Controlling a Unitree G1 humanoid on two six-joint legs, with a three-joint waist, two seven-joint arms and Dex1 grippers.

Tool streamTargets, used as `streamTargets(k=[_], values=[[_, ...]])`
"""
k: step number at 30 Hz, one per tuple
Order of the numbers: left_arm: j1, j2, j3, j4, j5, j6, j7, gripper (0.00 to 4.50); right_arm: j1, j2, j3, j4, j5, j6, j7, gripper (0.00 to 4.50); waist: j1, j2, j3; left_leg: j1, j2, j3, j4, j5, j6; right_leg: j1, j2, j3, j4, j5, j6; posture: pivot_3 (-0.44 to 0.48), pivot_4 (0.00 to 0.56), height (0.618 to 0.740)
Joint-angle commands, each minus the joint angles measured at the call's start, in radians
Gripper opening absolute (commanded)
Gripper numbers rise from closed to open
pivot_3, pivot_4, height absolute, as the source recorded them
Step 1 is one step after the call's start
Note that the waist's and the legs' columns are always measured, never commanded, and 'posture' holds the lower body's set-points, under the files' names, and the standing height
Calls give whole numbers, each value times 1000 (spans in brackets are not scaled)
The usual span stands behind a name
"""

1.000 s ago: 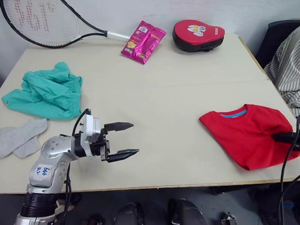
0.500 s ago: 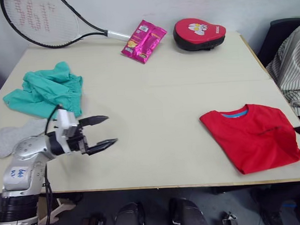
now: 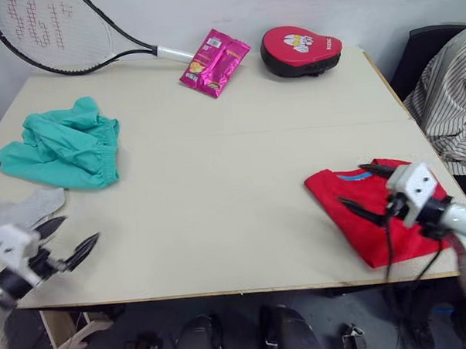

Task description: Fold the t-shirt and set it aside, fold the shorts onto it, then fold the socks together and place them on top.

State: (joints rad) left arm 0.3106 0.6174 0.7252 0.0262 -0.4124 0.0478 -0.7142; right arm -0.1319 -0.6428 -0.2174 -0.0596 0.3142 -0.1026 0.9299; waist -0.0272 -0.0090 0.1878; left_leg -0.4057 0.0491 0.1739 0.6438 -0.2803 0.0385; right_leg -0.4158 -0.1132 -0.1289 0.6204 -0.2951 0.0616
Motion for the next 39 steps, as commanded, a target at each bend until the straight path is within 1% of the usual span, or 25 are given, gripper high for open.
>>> streamTargets(k=[1,4,6,8,10,12,14,15,17,18,19,20,21,23,24,27,30,33,35,37,39], values=[[91,-74,131,-117,-13,86,180,4500,14,76,22,-22,75,-86,35,4445,2,-1,0,0,0,-1,0,0,1,0,-1,0,0,0,0,0,150,740],[198,-135,185,-218,-21,208,275,4500,32,112,66,9,59,-209,96,4445,2,-2,0,0,-1,-2,1,-1,2,2,-2,0,-1,0,0,0,150,740],[234,-145,202,-252,-38,276,307,4500,51,132,80,12,93,-172,94,4445,1,-3,0,0,-1,-2,1,-2,3,2,-2,0,-2,0,0,0,150,740],[220,-135,209,-282,-72,313,317,4500,58,135,99,11,104,-182,123,4445,3,-4,0,0,-1,-2,1,-2,2,1,-2,-1,-1,0,-1,0,150,740],[171,-88,191,-323,-126,368,300,4500,46,136,96,9,114,-182,123,4445,4,-4,0,1,-1,-3,1,-2,2,1,-2,-1,-1,-1,-2,0,150,740],[64,5,136,-333,-152,435,287,4500,21,137,87,8,121,-168,105,4445,11,-4,0,1,0,-3,1,-2,1,1,-2,-1,-1,-2,-4,0,150,740],[-68,96,43,-307,-142,484,275,4500,3,140,86,2,121,-154,86,4445,18,-4,0,0,0,-3,1,-1,0,0,-2,-2,-1,-7,-17,0,150,740],[-137,137,-19,-278,-125,492,257,4500,-4,140,89,-3,120,-144,78,4445,23,-3,0,1,0,-3,1,-1,-1,1,-2,-2,-1,-7,-20,0,150,740],[-286,205,-157,-199,-71,502,229,4500,-10,140,98,-18,115,-127,63,4445,22,-2,0,1,-1,-2,0,0,-3,1,-2,-1,-1,-5,-19,0,150,740],[-364,228,-225,-145,-42,493,211,4500,-11,141,101,-26,112,-118,54,4445,22,-2,-1,1,-1,-1,0,1,-3,1,-2,-1,0,-2,-14,0,150,740],[-453,242,-292,-73,-6,486,202,4500,-10,142,103,-36,110,-110,44,4445,22,-2,-1,1,-1,0,-1,1,-3,0,-2,0,1,2,-5,0,150,740],[-561,246,-364,30,46,461,197,4500,-6,143,105,-46,106,-104,33,4445,20,-2,-1,1,-2,1,-3,4,-8,-1,-2,0,1,2,-6,0,150,740],[-634,247,-410,104,80,441,194,4500,-4,143,106,-53,103,-100,25,4445,21,-2,-1,0,-1,2,-5,4,-9,-3,-1,0,0,2,-6,0,150,740],[-796,233,-506,313,168,392,197,4500,14,146,104,-81,101,-87,0,4445,23,-2,-1,0,-1,4,-8,8,-7,-4,3,-1,3,1,-6,0,150,740],[-862,220,-540,408,198,364,193,4500,26,147,102,-98,99,-81,-14,4445,20,-3,-1,-1,0,5,-9,10,-6,-4,4,-2,3,1,-6,0,150,740],[-994,190,-592,611,247,302,173,4500,50,147,97,-130,101,-63,-46,4445,15,-5,-2,-1,1,10,-8,12,-7,-7,11,-2,4,0,-4,0,150,740],[-1097,154,-623,783,281,275,155,3912,83,144,95,-165,100,-54,-67,4500,11,-9,-1,-1,1,14,-6,12,-6,-10,15,0,8,-1,-2,0,150,740],[-1150,139,-647,859,304,268,109,2997,107,141,88,-200,103,-40,-89,4500,7,-11,0,-1,2,14,1,12,-5,-10,15,1,9,-1,-1,0,150,740],[-1154,134,-651,847,301,252,57,2404,123,140,77,-212,103,-38,-104,4500,1,-12,1,-1,2,14,4,11,-4,-10,13,3,12,-1,-1,0,150,740],[-1146,118,-630,799,267,182,-9,1748,138,138,72,-216,99,-43,-107,4500,0,-13,0,0,1,14,4,9,-4,-10,6,10,14,0,-1,0,150,740],[-1148,93,-605,721,210,173,-83,1153,147,136,70,-219,98,-45,-105,4500,1,-14,1,0,1,14,4,8,-8,-11,4,10,16,0,-2,0,150,740]])
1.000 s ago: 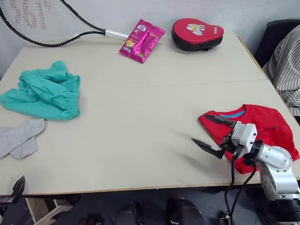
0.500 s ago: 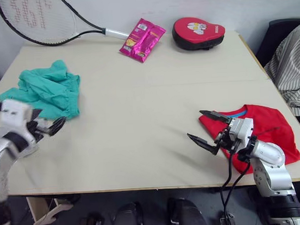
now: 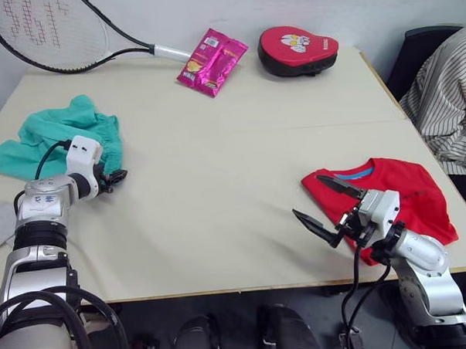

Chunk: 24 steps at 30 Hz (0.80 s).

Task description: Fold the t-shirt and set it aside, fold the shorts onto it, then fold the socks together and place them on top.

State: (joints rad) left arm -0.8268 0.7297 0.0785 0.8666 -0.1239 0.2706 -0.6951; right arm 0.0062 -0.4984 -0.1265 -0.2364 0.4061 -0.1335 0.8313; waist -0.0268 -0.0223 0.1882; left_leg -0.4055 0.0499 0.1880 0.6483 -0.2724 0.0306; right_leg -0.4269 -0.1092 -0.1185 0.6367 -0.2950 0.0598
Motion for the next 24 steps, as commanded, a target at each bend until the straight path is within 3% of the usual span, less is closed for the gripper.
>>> streamTargets(k=[1,4,5,11,19,24], values=[[-11,-35,45,-174,-106,-37,-141,872,11,-10,-23,-44,7,-14,-6,4500,3,-1,1,0,0,0,0,0,0,0,-1,0,1,0,0,0,150,740],[-11,-81,-8,-359,-149,36,-243,95,18,-20,-32,-43,10,-15,1,4500,9,-1,1,-1,-1,-1,1,3,5,0,-2,0,2,0,0,0,150,740],[-8,-97,-35,-415,-158,60,-273,23,20,-25,-37,-42,11,-16,4,4500,9,-1,1,-1,-2,-1,1,3,5,0,-2,0,2,0,0,0,150,740],[12,-248,-190,-633,-183,148,-354,23,38,-57,-73,-42,16,-13,7,4500,22,-1,1,-1,-2,0,5,4,7,0,0,1,3,0,0,0,150,740],[14,-456,-376,-605,-95,119,-334,23,97,-82,-116,-85,-3,11,-21,4500,25,-1,1,0,-2,0,6,4,7,0,0,3,6,0,0,0,150,740],[46,-476,-385,-655,-110,73,-381,1470,133,-128,-154,-118,-16,34,-24,4500,22,-1,1,-1,-1,-1,7,4,8,0,-1,2,6,0,0,0,150,740]])
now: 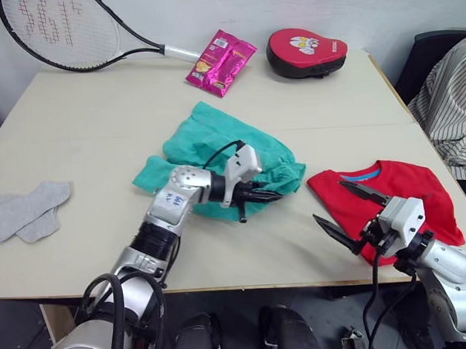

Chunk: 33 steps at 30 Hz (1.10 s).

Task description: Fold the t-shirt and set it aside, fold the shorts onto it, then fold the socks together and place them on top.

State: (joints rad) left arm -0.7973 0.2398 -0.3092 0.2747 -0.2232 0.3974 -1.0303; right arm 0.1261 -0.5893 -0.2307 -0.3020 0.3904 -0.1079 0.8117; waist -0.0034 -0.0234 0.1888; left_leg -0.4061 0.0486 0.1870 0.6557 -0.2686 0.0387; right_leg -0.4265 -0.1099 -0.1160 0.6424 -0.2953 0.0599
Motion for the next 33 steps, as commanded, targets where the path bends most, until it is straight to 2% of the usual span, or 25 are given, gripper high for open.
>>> streamTargets(k=[1,5,9,13,17,21,24,27,32,33], values=[[23,29,11,-80,-20,-71,-70,1774,14,-53,-58,-63,3,17,2,4500,-3,0,0,0,0,0,0,0,0,0,0,0,0,0,0,0,150,740],[42,105,52,-125,-62,-88,-156,2937,-13,-106,-71,-99,33,56,21,4500,-3,0,0,0,1,0,0,0,0,0,0,0,1,0,-1,0,150,740],[72,165,148,-141,-127,-153,-213,4190,-81,-146,-32,-161,61,110,45,4500,0,0,0,0,1,-1,1,0,0,0,-1,-1,1,-1,-1,0,150,740],[105,284,258,-85,-129,-240,-242,4190,-148,-152,92,-241,68,202,59,4500,-4,0,0,0,1,-2,1,0,0,1,-1,-2,1,-1,-2,0,150,740],[143,444,272,91,9,-536,-278,4190,-197,-122,253,-278,19,359,-5,4500,-6,0,0,0,1,-3,1,0,0,1,-1,-4,1,-1,-2,0,150,740],[139,532,282,319,104,-763,-231,4190,-227,-130,410,-241,-151,378,-14,4500,4,0,0,-1,0,-4,1,-2,1,0,-3,-6,1,-2,-3,0,150,740],[116,557,256,478,195,-905,-157,4190,-250,-148,485,-182,-317,304,-37,4500,4,0,0,-4,-1,-6,3,-4,4,0,-5,-8,0,-2,-3,0,150,740],[71,551,236,598,271,-987,-63,4190,-274,-159,509,-134,-421,237,-53,4500,4,0,0,-6,-1,-6,6,-7,6,-1,-6,-8,0,-1,-2,0,150,740],[-17,537,163,748,393,-1072,38,4190,-321,-166,498,-75,-486,193,-38,4500,1,0,0,-6,-1,-6,8,-7,6,0,-5,-10,1,0,-1,0,150,740],[-35,533,149,774,415,-1075,59,4222,-327,-166,496,-67,-491,183,-33,4320,2,0,-1,-6,-1,-6,8,-6,6,0,-5,-10,2,0,-1,0,150,740]])
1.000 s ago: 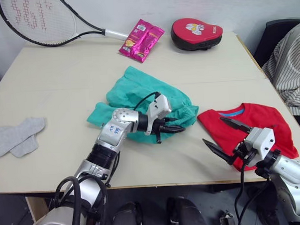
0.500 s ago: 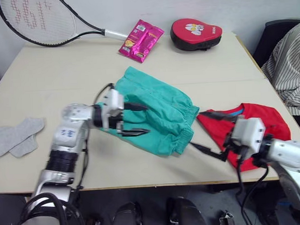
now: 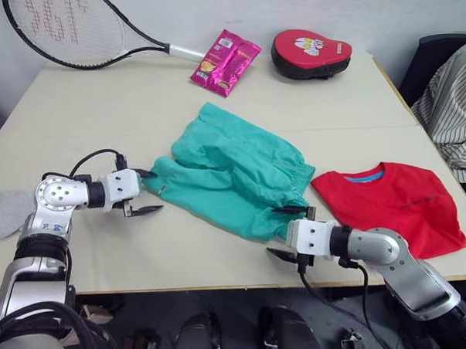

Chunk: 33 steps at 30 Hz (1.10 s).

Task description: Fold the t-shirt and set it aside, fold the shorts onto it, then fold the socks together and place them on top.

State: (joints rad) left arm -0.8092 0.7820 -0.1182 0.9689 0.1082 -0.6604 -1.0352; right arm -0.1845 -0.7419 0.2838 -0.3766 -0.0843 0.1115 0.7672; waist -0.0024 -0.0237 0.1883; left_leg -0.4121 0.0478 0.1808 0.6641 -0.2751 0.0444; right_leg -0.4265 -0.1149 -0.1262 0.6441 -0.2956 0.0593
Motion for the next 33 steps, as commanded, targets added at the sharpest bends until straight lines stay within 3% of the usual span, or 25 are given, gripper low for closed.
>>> streamTargets(k=[1,3,6,13,17,19,22,25,33], values=[[-41,-14,-58,105,104,-13,78,4233,-22,-13,-19,14,-16,-41,20,4109,2,0,0,0,0,0,0,0,0,0,0,0,0,0,0,0,150,740],[-68,-24,-77,143,125,-13,91,4233,-29,-8,-20,24,-17,-48,30,3551,1,0,0,1,0,0,0,0,0,1,0,-1,0,0,0,0,150,740],[-95,-39,-93,186,131,-5,69,3599,-41,3,-25,32,-11,-50,41,2514,1,1,-1,4,0,0,0,0,1,3,0,-1,1,0,0,0,150,740],[-106,-81,-74,236,85,66,-70,1365,-51,23,-43,59,17,-48,51,19,2,2,-2,5,0,0,0,0,1,5,0,-2,0,0,0,0,150,740],[-106,-110,-29,229,28,132,-128,59,-52,45,-62,68,43,-42,46,0,3,2,-2,5,0,-2,0,0,1,7,0,-3,0,0,0,0,150,740],[-104,-115,-7,218,1,164,-173,22,-55,61,-85,71,64,-41,33,0,4,2,-2,5,0,-4,1,0,1,8,0,-4,-1,0,0,0,150,740],[-102,-113,79,166,-127,300,-327,22,-55,123,-187,54,186,47,-4,0,-1,2,-2,5,0,-4,1,0,1,9,0,-5,-2,0,0,0,150,740],[-89,-87,163,64,-242,457,-397,22,-64,149,-272,50,294,113,2,0,-5,1,-1,3,0,-4,1,0,0,8,1,-5,-2,0,0,0,150,740],[110,-12,358,-445,-508,965,-316,22,-128,170,-389,115,421,170,-7,0,-30,-1,0,2,1,-5,0,1,-2,6,2,-4,0,-1,1,0,150,740]])
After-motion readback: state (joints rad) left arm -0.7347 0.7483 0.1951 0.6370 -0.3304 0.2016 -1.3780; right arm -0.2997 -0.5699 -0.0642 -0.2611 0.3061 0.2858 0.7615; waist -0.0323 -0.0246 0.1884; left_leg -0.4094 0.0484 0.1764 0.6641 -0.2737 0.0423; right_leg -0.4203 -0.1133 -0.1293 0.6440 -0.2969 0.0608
